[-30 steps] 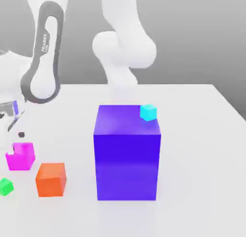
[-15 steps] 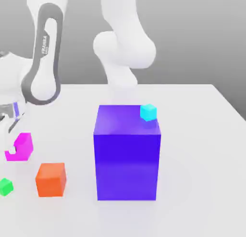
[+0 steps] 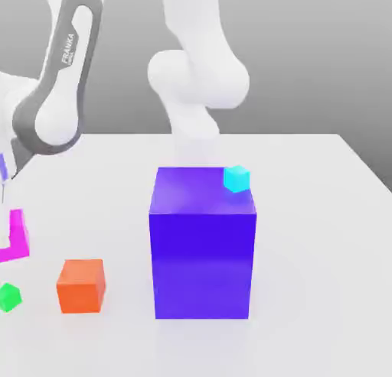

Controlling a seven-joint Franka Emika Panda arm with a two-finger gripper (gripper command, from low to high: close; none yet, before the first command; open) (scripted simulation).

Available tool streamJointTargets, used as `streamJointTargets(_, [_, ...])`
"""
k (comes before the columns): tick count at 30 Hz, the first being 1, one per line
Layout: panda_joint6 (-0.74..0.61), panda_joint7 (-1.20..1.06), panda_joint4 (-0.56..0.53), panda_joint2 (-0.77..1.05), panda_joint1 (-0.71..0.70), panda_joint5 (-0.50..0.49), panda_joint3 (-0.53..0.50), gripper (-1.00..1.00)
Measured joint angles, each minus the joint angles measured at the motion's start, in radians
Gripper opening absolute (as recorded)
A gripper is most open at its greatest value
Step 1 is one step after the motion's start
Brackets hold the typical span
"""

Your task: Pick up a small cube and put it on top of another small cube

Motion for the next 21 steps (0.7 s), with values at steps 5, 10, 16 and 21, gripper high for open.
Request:
streamJointTargets(5, [-0.024,-0.09,0.06,0.032,0.015,-0.01,0.031,-1.0])
streamJointTargets(10, [0.107,-0.124,0.075,0.177,0.001,0.022,0.057,1.0])
streamJointTargets(16, [0.117,-0.126,0.075,0.188,-0.001,0.025,0.058,1.0])
streamJointTargets(21, [-0.007,-0.101,0.068,0.055,0.007,-0.01,0.045,1.0])
